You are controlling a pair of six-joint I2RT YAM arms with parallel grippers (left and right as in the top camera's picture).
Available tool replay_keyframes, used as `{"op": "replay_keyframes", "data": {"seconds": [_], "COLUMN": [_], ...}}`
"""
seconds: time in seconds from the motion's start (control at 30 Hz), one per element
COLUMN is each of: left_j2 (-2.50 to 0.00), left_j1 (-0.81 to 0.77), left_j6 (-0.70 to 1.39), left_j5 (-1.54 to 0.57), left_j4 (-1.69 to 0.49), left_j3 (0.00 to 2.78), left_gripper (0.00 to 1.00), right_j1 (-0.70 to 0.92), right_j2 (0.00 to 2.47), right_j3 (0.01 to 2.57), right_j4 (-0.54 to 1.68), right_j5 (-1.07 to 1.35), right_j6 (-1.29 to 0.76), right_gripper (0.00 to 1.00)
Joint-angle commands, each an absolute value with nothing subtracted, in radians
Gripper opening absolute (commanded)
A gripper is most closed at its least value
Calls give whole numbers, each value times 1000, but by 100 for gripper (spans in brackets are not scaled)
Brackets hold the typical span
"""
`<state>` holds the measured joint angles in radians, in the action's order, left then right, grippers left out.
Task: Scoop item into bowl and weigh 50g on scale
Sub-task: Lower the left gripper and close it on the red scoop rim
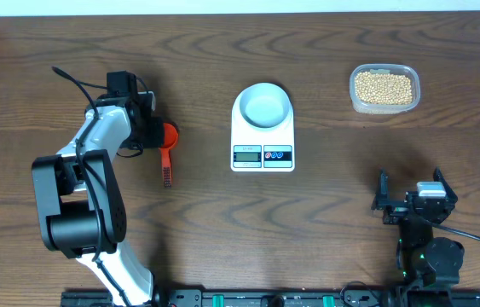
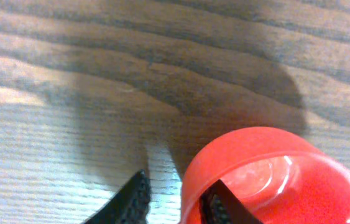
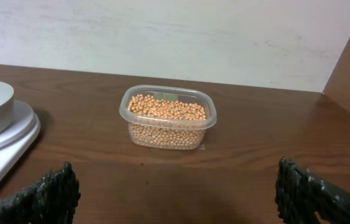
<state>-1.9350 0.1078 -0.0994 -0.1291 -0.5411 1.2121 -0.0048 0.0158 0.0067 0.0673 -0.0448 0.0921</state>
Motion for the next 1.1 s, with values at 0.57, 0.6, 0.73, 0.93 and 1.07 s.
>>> {"op": "replay_keyframes", "data": {"seconds": [0.57, 0.6, 0.73, 0.93, 1.07], "left_j2": [-1948, -1948, -1948, -1948, -1947], "left_j1": [111, 111, 111, 111, 111], "left_j6": [-93, -93, -93, -93, -93], "left_j5": [-131, -131, -131, -131, -131], "left_j4": [-540, -540, -540, -539, -539], "left_j3": [1202, 1202, 1202, 1202, 1203], "left_gripper": [10, 9, 8, 7, 7], "right_j1": [-14, -14, -14, -14, -14], "right_j2": [12, 12, 12, 12, 12], "right_j3": [6, 6, 6, 6, 6], "right_j4": [72, 72, 72, 72, 72], "right_j5": [-50, -50, -50, -50, -50], "right_j6": [102, 102, 102, 102, 102], "right_gripper": [99, 99, 99, 99, 99]}}
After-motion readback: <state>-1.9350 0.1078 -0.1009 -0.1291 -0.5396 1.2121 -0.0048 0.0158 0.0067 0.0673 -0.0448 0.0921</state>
